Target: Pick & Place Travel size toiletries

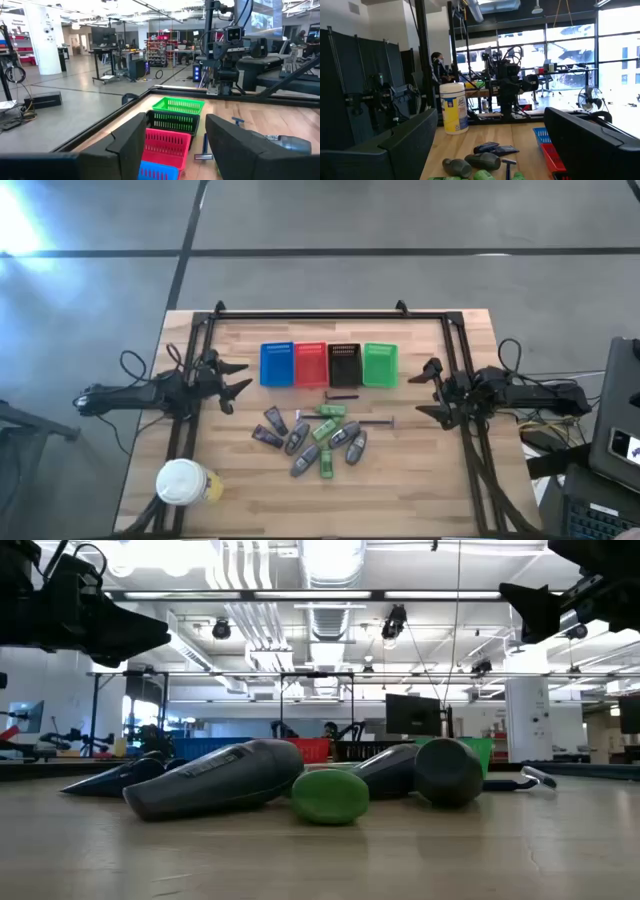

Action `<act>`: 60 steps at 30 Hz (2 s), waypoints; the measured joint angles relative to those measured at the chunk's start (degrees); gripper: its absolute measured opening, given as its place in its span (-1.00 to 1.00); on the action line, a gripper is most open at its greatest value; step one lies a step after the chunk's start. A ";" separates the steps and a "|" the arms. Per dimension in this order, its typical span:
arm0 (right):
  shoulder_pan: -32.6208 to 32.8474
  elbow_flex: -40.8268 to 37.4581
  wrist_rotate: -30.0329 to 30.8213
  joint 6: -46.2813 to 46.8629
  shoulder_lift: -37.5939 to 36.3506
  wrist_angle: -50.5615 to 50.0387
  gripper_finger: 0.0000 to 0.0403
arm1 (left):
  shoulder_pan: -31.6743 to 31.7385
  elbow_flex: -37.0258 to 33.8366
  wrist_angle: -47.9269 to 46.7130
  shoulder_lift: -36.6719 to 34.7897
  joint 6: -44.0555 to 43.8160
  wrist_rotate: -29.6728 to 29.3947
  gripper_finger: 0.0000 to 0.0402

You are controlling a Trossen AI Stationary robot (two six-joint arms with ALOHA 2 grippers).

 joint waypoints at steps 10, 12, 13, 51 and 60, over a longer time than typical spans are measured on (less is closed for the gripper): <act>0.01 0.01 0.00 -0.01 0.02 0.02 0.81 | 0.01 0.00 0.00 0.02 -0.02 -0.01 0.06; -0.01 0.00 0.00 0.00 0.01 0.02 0.80 | 0.01 0.00 0.00 0.00 -0.02 -0.01 0.06; 0.00 0.00 0.00 -0.02 0.00 0.00 0.80 | 0.00 0.00 0.00 0.01 -0.01 0.01 0.06; -0.04 22.64 -7.46 49.15 29.94 3.41 0.81 | 0.01 0.00 0.00 0.00 0.00 0.00 0.06; -0.75 39.76 -15.13 39.79 48.80 -48.27 0.81 | 0.00 0.00 0.00 0.02 0.00 0.00 0.06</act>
